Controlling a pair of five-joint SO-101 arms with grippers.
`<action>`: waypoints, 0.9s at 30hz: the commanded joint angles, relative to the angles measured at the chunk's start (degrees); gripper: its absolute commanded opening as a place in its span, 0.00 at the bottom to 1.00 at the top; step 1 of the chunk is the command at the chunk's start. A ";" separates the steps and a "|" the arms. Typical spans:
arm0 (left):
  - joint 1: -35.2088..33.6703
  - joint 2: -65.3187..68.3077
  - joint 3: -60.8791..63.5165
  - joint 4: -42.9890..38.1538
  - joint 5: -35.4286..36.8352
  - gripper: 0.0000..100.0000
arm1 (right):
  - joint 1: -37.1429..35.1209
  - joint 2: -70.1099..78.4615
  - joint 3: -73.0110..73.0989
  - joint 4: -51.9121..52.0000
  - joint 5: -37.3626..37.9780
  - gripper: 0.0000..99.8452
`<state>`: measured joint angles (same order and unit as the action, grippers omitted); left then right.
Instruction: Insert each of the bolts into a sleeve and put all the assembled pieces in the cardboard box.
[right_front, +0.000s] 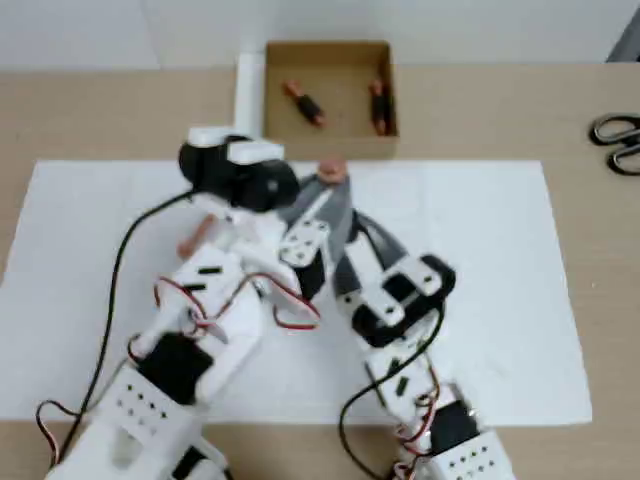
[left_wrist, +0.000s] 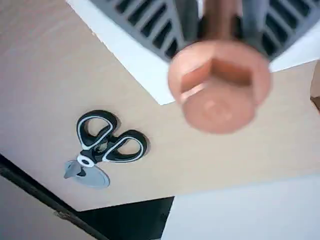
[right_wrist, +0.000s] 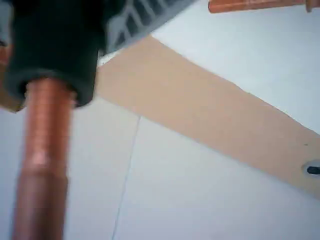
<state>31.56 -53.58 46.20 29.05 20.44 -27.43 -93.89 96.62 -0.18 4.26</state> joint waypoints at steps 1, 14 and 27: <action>0.26 -0.70 -1.45 1.41 -0.26 0.01 | -0.13 -0.92 0.26 -1.36 0.26 0.00; 1.58 -0.70 -7.34 12.57 -8.97 0.24 | -0.13 -0.92 0.26 -1.01 0.26 0.00; -7.74 -3.96 -16.48 10.55 -19.43 0.15 | -0.48 -0.92 0.09 1.63 -0.09 0.00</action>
<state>26.64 -54.55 30.81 38.99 1.45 -27.43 -93.89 96.62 0.09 4.26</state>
